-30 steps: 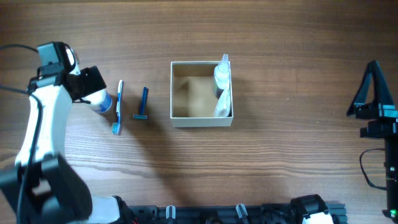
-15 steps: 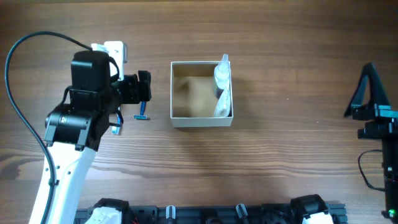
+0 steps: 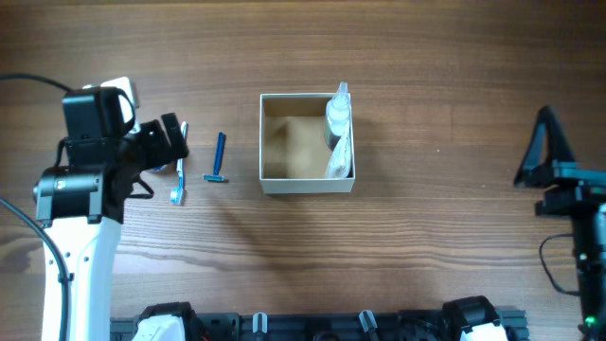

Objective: Pack container
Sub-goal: 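Grasp the cotton-swab tub from above with the left gripper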

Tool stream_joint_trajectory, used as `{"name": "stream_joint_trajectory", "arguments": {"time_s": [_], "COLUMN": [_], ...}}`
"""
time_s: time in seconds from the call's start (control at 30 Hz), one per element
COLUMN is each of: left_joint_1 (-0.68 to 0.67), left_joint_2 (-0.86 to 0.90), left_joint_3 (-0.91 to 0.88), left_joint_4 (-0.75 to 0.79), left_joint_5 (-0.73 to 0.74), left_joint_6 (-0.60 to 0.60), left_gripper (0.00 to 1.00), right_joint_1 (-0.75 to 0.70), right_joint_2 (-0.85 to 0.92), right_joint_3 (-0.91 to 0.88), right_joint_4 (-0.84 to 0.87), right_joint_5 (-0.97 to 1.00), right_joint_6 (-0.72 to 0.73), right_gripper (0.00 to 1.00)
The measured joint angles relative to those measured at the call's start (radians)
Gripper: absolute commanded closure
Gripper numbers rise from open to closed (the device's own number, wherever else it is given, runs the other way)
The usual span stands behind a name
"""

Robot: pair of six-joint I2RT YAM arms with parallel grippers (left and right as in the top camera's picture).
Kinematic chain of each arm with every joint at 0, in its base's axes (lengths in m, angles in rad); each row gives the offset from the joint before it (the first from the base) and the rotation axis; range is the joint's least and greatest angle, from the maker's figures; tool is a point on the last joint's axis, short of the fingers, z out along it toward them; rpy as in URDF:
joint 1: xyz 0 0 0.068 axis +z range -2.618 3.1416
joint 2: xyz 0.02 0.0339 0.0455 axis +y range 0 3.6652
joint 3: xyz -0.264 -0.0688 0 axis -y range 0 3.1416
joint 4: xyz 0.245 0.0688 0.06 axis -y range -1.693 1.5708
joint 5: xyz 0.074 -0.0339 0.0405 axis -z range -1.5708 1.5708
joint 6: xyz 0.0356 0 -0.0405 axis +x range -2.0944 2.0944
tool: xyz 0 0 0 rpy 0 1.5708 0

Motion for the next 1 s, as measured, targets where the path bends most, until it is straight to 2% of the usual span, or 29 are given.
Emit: {"name": "stream_joint_trajectory", "arguments": {"time_s": [0.23,0.53,0.77,1.0], "left_joint_1": [0.089,0.138,0.211,0.220], "left_joint_2": [0.028,0.243,0.379,0.494], "left_joint_3": [0.000,0.000,0.000,0.000], "left_joint_4": [-0.012,0.006,0.118,0.229], "left_joint_5": [0.000,0.000,-0.006,0.024], "left_joint_6": [-0.044,-0.083,-0.090,-0.073], "left_gripper": [0.00,0.00,0.00,0.00], "right_joint_1": [0.000,0.000,0.000,0.000], "right_joint_2": [0.001,0.001,0.001,0.001], "right_joint_3": [-0.001,-0.001,-0.001,-0.001], "right_joint_4": [-0.186,-0.351,-0.377,-0.377], "right_joint_5": [0.000,0.000,0.000,0.000], "right_joint_6": [0.000,-0.001,-0.001,-0.001], "right_gripper": [0.00,0.00,0.00,0.00]}}
